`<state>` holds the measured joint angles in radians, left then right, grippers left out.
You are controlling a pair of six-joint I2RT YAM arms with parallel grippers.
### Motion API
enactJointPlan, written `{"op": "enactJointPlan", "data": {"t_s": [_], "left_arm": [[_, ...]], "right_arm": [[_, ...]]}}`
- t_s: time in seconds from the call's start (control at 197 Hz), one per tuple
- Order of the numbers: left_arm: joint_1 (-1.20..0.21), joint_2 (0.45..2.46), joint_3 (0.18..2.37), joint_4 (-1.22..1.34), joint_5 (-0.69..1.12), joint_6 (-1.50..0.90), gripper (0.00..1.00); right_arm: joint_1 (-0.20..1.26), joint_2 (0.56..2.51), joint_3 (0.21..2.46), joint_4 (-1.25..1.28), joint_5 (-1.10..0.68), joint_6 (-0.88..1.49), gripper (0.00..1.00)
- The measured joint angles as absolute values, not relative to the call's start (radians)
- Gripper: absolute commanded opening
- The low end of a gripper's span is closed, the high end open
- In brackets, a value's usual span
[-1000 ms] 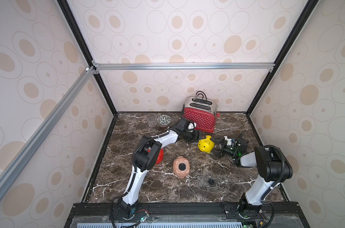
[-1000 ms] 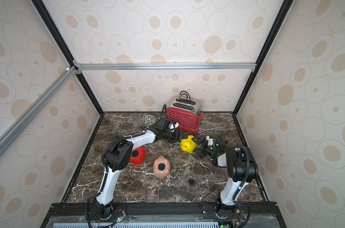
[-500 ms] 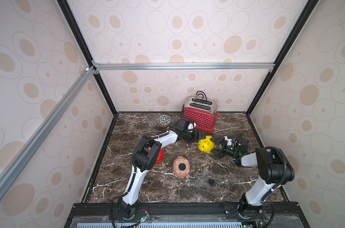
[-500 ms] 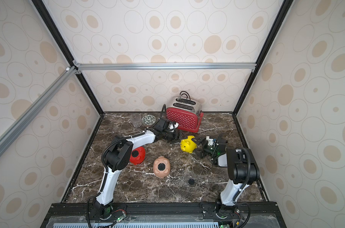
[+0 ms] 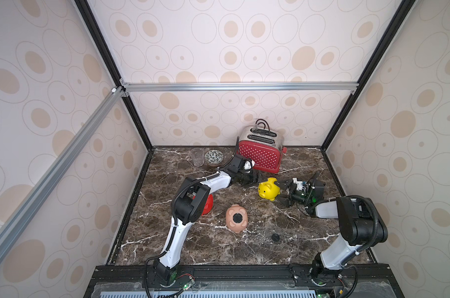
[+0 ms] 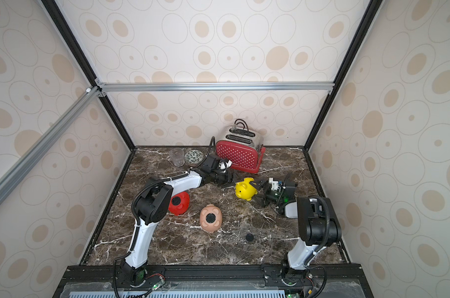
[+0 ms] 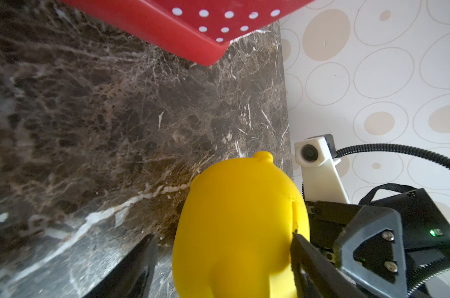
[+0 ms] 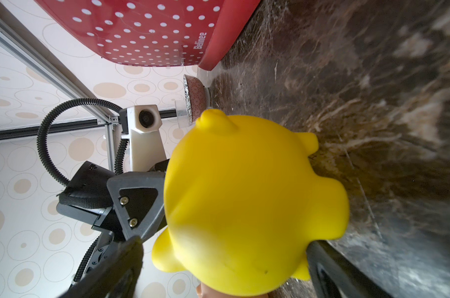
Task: Close piggy banks
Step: Turn over the piggy bank at the center of the board.
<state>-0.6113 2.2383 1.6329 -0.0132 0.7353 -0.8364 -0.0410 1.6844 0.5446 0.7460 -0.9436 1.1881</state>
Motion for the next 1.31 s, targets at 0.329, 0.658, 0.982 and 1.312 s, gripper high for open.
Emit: {"op": "enactJointPlan", "data": {"t_s": [0.329,0.658,0.982,1.312], "left_arm": [[-0.611,2.236,1.624,-0.003,0.734,-0.836,0.80],[-0.598,2.236,1.620,-0.008,0.705,-0.836,0.81],[-0.596,2.236,1.608,-0.032,0.683,-0.836,0.81],[-0.598,2.239,1.589,-0.080,0.672,-0.828,0.81]], "right_arm": [[-0.041,1.666,0.545,0.720,-0.943,1.185,1.00],[-0.041,1.610,0.546,0.661,-0.944,1.165,1.00],[-0.041,1.601,0.556,0.633,-0.947,1.141,1.00],[-0.042,1.601,0.575,0.614,-0.950,1.131,1.00]]}}
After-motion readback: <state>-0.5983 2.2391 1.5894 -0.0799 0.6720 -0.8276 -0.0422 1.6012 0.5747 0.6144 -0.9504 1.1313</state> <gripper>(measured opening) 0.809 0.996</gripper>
